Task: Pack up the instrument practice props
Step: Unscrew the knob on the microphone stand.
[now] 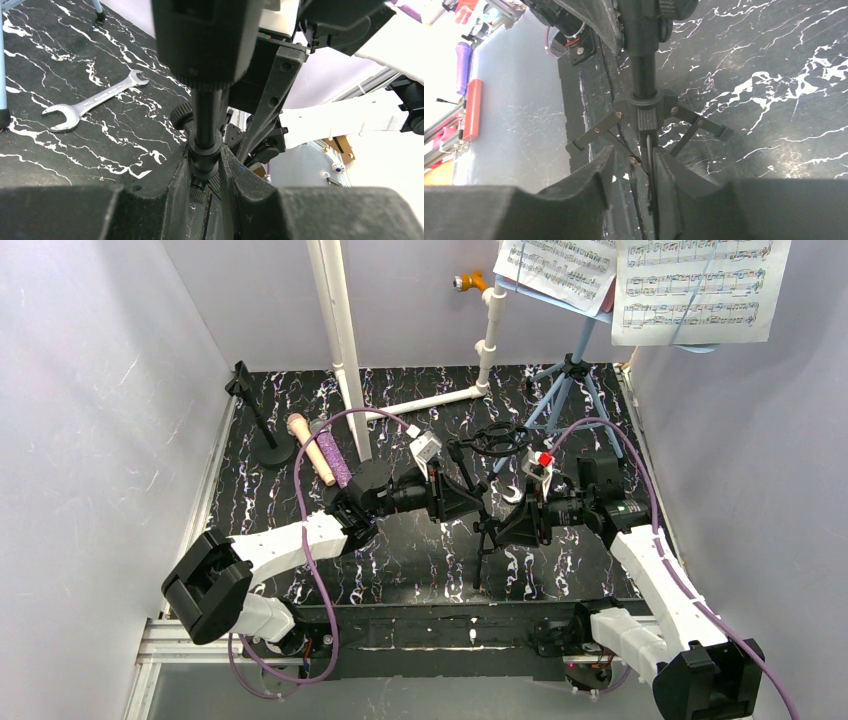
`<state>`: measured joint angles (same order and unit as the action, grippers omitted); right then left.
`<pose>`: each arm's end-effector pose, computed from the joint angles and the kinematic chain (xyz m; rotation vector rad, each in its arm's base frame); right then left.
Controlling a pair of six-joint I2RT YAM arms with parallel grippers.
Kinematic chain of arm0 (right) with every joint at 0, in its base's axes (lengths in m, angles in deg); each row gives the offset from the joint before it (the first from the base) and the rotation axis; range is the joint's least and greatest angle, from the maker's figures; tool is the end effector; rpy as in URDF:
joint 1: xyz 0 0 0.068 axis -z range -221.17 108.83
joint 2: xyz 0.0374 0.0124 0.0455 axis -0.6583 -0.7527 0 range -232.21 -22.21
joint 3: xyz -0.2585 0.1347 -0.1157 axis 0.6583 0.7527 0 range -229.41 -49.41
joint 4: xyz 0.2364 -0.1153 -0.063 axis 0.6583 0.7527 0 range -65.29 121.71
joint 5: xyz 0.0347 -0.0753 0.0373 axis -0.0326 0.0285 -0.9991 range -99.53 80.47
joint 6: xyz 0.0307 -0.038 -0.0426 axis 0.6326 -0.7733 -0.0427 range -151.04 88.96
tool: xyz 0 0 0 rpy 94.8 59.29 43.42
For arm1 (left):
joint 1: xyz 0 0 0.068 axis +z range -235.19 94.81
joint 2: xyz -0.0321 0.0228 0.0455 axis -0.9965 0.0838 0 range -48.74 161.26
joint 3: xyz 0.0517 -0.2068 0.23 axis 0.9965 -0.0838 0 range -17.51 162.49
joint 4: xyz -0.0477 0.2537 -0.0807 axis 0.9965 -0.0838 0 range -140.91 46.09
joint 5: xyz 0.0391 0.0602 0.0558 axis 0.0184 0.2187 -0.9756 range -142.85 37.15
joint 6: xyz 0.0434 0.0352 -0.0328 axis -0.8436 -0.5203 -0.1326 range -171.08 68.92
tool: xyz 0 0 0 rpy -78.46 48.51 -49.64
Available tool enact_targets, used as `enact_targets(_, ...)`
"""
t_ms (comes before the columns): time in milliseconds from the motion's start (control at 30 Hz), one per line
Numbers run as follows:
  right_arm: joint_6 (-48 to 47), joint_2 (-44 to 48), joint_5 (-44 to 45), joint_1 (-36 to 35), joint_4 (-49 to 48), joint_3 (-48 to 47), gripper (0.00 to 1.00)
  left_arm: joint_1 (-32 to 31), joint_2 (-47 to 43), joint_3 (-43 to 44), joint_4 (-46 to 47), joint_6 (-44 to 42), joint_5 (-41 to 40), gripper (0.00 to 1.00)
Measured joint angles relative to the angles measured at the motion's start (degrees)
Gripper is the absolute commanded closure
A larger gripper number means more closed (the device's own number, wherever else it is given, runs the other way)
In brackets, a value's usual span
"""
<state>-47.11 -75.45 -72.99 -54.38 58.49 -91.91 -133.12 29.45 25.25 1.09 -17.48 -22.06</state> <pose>0.1523 0.0824 0.3024 -1.0278 1.8409 1.2401 0.1921 -0.2515 0.3338 0.6906 1.4675 -1.5124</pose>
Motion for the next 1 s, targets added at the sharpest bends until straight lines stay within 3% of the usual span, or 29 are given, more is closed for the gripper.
enact_targets(100,-1.01,0.0,0.68,0.0,0.35,-0.46,0.85,0.2,0.0,0.07,-0.66,0.48,0.07,1.0)
enact_targets(200,-1.9,-0.02,1.38,0.0,0.85,-0.48,0.99,0.15,0.0,0.37,-0.81,1.05,0.13,1.0)
enact_targets(333,-2.93,-0.11,1.27,0.0,1.33,-0.96,0.99,0.15,0.0,0.68,-1.03,2.05,-0.02,1.0)
enact_targets(533,-3.52,-0.81,2.38,0.02,3.58,-3.89,0.99,-0.31,0.0,0.92,-0.39,6.16,-3.19,0.62)
enact_targets(667,-2.4,-1.36,2.47,-0.02,3.28,-5.2,0.99,-2.82,0.0,0.87,0.92,7.58,-9.38,0.47)
enact_targets(800,-1.36,-1.4,2.49,-0.04,2.78,-5.31,0.99,-6.45,0.0,-0.26,2.8,7.93,-15.91,0.45)
enact_targets(1000,-0.17,-1.4,2.51,-0.04,2.03,-5.31,0.99,-9.42,0.0,-3.06,4.09,7.34,-23.85,0.52)
